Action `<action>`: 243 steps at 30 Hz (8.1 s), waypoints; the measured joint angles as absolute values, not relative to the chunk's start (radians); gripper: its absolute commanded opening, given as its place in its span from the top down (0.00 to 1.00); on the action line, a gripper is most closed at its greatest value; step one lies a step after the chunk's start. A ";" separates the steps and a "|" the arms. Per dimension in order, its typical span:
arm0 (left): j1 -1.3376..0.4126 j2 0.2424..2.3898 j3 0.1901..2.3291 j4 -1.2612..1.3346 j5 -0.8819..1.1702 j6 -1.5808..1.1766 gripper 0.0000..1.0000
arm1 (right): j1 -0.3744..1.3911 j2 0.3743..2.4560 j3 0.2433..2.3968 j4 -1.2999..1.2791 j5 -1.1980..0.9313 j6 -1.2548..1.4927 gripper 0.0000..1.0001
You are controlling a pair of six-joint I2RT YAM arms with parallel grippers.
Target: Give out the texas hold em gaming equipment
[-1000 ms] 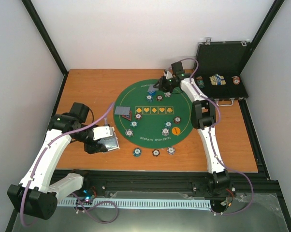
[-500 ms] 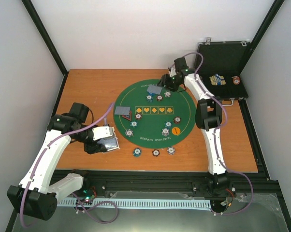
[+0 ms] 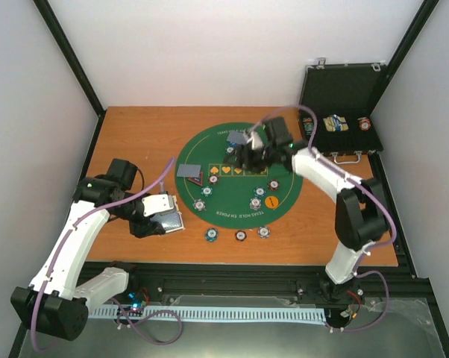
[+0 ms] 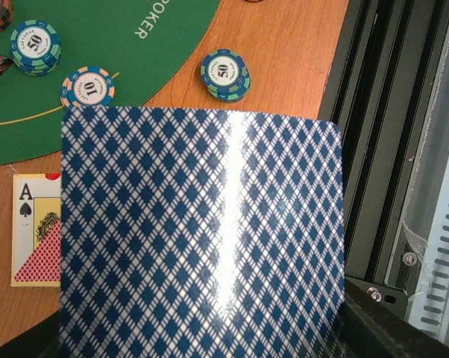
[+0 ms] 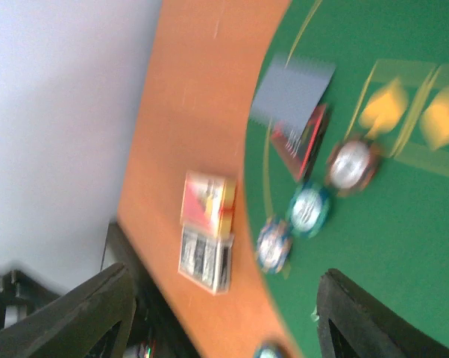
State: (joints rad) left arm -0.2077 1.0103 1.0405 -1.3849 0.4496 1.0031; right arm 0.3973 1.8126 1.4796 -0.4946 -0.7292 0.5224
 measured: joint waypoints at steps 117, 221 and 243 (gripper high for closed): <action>-0.208 1.010 1.121 -1.449 0.509 0.960 0.85 | 0.693 1.499 0.994 -0.140 -0.738 0.798 0.97; -0.208 0.992 1.142 -1.467 0.503 0.961 0.85 | 0.641 1.357 0.924 -0.366 -0.587 0.672 0.24; -0.208 0.993 1.142 -1.467 0.510 0.960 0.85 | 0.962 1.535 1.003 0.197 -0.773 1.004 0.22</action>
State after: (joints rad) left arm -0.2077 0.9928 1.1419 -1.4666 0.5098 0.9604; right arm 0.9623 1.5352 1.0027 0.1970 -0.7727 1.0042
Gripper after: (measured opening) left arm 0.629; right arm 0.784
